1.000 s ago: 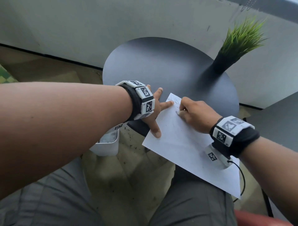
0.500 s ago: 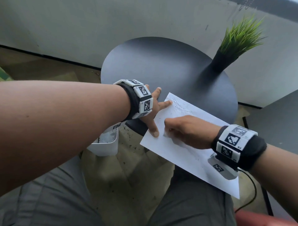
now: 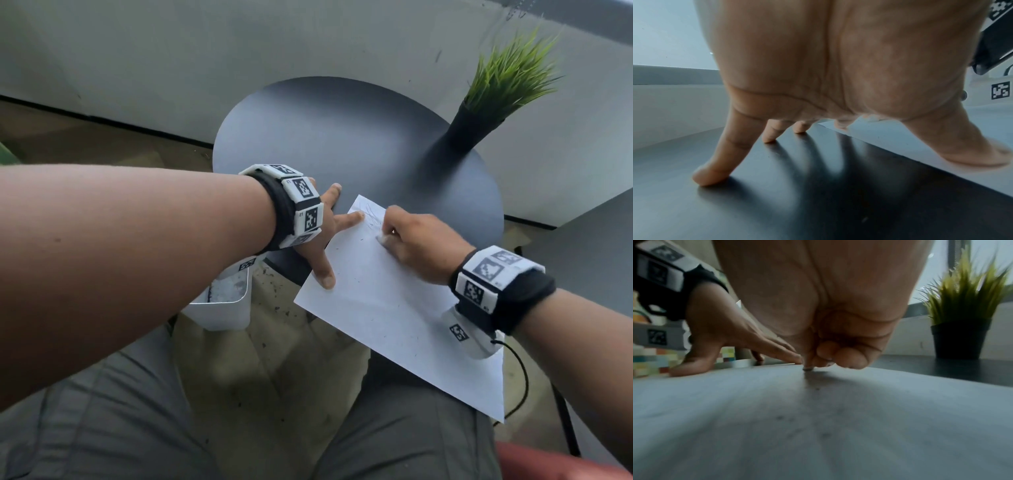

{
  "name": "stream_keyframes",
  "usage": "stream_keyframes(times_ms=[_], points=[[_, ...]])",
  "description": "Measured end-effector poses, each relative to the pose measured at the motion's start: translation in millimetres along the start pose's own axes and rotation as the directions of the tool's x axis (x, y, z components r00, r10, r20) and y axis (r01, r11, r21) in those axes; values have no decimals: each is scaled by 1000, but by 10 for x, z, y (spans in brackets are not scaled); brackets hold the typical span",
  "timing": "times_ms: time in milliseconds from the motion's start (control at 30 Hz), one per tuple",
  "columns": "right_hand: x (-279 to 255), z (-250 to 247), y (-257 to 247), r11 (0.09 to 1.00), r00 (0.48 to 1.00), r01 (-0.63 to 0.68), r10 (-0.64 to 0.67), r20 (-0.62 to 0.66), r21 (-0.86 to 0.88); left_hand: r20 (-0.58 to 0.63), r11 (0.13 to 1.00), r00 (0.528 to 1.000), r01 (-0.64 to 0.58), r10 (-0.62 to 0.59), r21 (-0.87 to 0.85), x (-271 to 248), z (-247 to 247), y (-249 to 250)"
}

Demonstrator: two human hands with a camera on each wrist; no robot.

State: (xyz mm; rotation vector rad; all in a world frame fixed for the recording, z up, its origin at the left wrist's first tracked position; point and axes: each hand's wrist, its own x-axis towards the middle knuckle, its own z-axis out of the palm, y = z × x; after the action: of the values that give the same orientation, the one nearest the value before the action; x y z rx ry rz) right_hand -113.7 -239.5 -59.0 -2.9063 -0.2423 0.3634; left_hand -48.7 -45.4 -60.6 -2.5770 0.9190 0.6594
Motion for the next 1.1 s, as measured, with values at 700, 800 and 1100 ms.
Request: stream_keyframes(times_ms=[700, 800, 1100], points=[[-207, 94, -54, 986, 985, 165, -165, -46, -2, 35, 1000, 999, -5, 5, -14, 19, 1, -21], [-340, 159, -273, 925, 915, 379, -373, 151, -11, 38, 1000, 999, -9, 10, -21, 16, -1, -22], [-117, 109, 103, 977, 999, -37, 30, 35, 212, -5, 996, 996, -87, 87, 18, -93, -103, 73]])
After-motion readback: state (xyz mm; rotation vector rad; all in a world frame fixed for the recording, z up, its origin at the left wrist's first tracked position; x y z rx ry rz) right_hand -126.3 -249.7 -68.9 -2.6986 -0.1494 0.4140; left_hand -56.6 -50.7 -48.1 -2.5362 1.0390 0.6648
